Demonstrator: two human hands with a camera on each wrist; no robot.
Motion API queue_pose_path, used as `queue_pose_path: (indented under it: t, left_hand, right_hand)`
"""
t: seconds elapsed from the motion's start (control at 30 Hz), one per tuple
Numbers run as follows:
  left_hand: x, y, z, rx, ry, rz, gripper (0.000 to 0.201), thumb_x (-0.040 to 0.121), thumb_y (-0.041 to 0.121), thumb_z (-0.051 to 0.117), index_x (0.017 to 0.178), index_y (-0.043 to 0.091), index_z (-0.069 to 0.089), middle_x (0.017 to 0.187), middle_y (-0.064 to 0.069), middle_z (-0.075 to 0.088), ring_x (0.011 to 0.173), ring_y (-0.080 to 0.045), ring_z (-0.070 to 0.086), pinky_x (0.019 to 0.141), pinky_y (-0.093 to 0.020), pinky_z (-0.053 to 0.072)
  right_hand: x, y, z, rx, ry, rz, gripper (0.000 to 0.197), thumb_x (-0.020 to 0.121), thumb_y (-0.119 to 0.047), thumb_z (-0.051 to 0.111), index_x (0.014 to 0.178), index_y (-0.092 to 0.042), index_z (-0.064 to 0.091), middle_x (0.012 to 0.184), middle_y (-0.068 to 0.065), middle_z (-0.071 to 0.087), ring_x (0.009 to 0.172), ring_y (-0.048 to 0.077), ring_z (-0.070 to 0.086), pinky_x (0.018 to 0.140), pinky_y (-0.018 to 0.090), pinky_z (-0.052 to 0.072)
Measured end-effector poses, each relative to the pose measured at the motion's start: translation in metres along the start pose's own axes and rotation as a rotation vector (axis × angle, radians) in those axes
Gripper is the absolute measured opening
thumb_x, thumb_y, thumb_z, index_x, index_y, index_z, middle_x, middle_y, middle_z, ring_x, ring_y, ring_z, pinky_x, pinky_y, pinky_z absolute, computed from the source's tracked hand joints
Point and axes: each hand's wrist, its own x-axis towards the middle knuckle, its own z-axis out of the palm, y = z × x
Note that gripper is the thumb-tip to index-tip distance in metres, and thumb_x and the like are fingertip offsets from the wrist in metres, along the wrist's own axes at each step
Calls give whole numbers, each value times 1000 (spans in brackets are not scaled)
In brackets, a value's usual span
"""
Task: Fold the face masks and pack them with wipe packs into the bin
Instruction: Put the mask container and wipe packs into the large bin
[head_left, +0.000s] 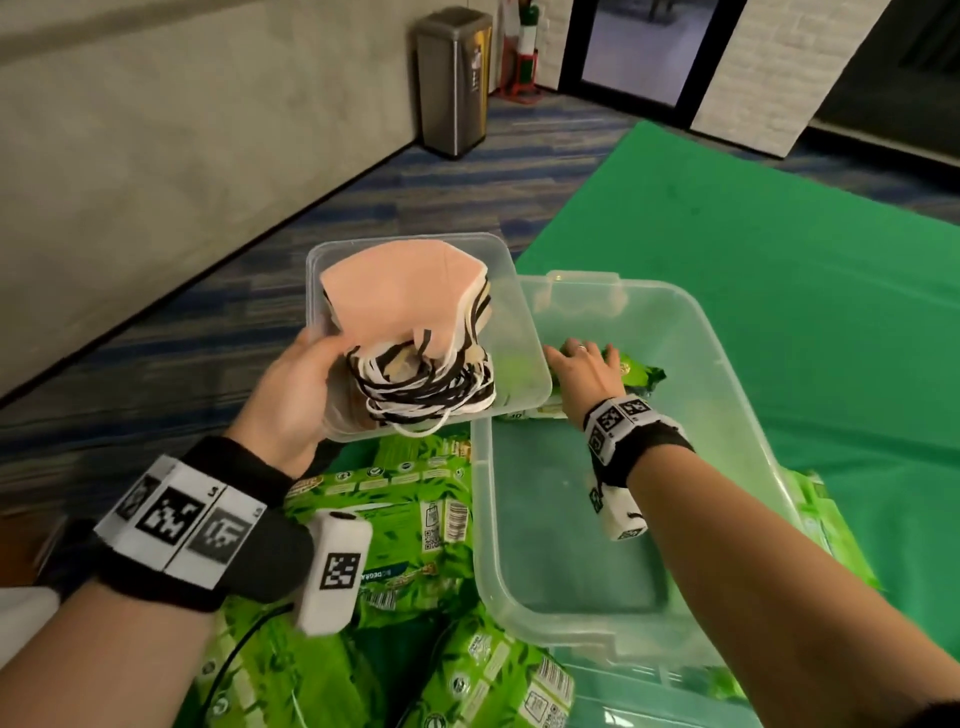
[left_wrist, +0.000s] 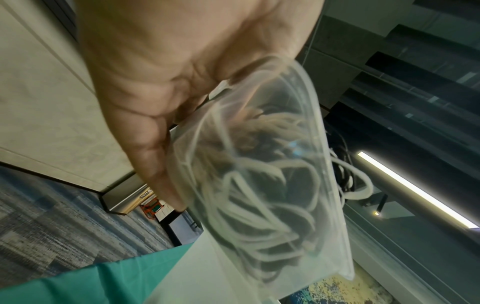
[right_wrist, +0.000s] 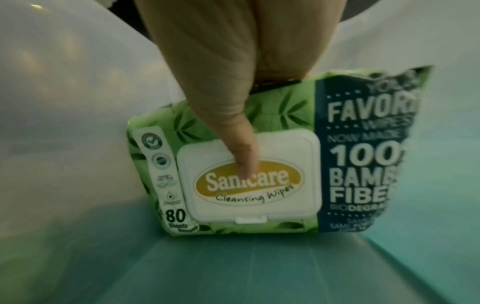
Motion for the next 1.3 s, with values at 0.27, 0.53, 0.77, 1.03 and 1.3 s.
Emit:
queue_pose_path:
  t: [0.27, 0.53, 0.77, 1.03, 1.3]
  left_hand:
    - [4, -1, 7, 15, -6, -10, 31, 96, 10, 40, 123, 10, 56, 93, 4, 73, 87, -9, 68, 73, -20, 55]
    - [7, 0, 13, 26, 15, -40, 29, 95, 10, 42, 121, 6, 57, 92, 1, 72, 84, -11, 68, 76, -25, 55]
    - [2, 5, 8, 12, 21, -64, 29, 96, 13, 42, 120, 13, 57, 104, -6, 67, 86, -15, 66, 80, -32, 52]
    - [-29, 30, -58, -40, 154, -46, 30, 96, 19, 41, 120, 13, 58, 122, -11, 62, 113, -25, 58, 96, -44, 46]
    - [-79, 32, -138, -56, 356, -24, 31, 96, 24, 44, 125, 16, 54, 82, 8, 73, 74, -8, 69, 58, -27, 58]
  right_hand:
    - [-10, -25, 1, 90, -165, 381, 87, 87, -53, 46, 148, -13, 0, 151, 30, -9, 139, 47, -10, 112, 57, 0]
    - [-8, -12, -3, 183, -192, 370, 92, 85, -60, 43, 148, -13, -5, 151, 29, -15, 140, 43, -13, 115, 52, -3]
    - [-11, -10, -43, 264, -215, 418, 92, 86, -53, 51, 148, -17, -8, 152, 29, -2, 141, 42, -2, 114, 51, 6]
    - [-91, -84, -173, 140, 85, 13, 30, 89, -18, 45, 111, 2, 48, 119, 27, 54, 114, 40, 48, 96, 46, 36]
    - [-175, -203, -111, -36, -236, -336, 30, 93, -11, 39, 116, -4, 56, 123, 16, 56, 115, 33, 54, 84, 36, 43]
